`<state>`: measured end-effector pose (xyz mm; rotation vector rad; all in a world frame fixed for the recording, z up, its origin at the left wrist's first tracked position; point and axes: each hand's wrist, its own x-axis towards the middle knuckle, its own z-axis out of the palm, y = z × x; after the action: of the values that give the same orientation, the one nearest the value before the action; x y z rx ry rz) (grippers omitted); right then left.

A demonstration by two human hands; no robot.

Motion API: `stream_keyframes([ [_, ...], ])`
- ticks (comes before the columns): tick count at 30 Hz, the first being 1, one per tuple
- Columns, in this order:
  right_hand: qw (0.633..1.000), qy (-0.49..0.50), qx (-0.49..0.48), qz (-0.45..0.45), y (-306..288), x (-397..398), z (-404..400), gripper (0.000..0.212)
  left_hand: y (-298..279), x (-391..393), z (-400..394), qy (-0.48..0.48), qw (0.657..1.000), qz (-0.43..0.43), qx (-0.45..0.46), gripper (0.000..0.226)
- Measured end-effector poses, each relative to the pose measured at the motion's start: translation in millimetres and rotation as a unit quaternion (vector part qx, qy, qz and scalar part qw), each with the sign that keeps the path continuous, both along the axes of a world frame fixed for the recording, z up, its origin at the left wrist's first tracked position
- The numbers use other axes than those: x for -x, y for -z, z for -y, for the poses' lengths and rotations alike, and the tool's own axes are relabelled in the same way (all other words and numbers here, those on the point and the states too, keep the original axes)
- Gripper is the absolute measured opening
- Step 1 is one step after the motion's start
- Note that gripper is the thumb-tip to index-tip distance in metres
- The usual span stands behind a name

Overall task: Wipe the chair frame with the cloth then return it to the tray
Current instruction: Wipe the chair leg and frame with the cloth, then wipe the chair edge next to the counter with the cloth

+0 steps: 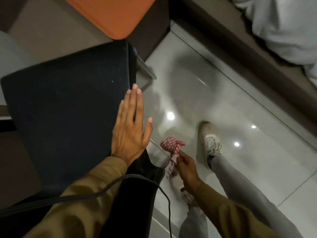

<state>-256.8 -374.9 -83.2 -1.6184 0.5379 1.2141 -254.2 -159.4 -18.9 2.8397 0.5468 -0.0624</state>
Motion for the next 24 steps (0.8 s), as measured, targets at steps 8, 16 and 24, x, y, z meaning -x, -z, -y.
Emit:
stream_keyframes([
  [8, 0.989, 0.145, -0.005, 0.018, 22, -113, -48, 0.033, -11, -132, -96, -0.142, 0.989, 0.038, 0.004, 0.075],
  [16, 0.979, 0.177, -0.04, 0.093, 32, -214, -106, 0.041, 8, -162, -113, -0.098, 0.995, -0.021, -0.02, 0.079],
  [24, 0.979, 0.089, -0.045, 0.179, 9, -250, -176, 0.038, 3, -166, -114, -0.099, 0.994, -0.034, 0.004, 0.09],
])
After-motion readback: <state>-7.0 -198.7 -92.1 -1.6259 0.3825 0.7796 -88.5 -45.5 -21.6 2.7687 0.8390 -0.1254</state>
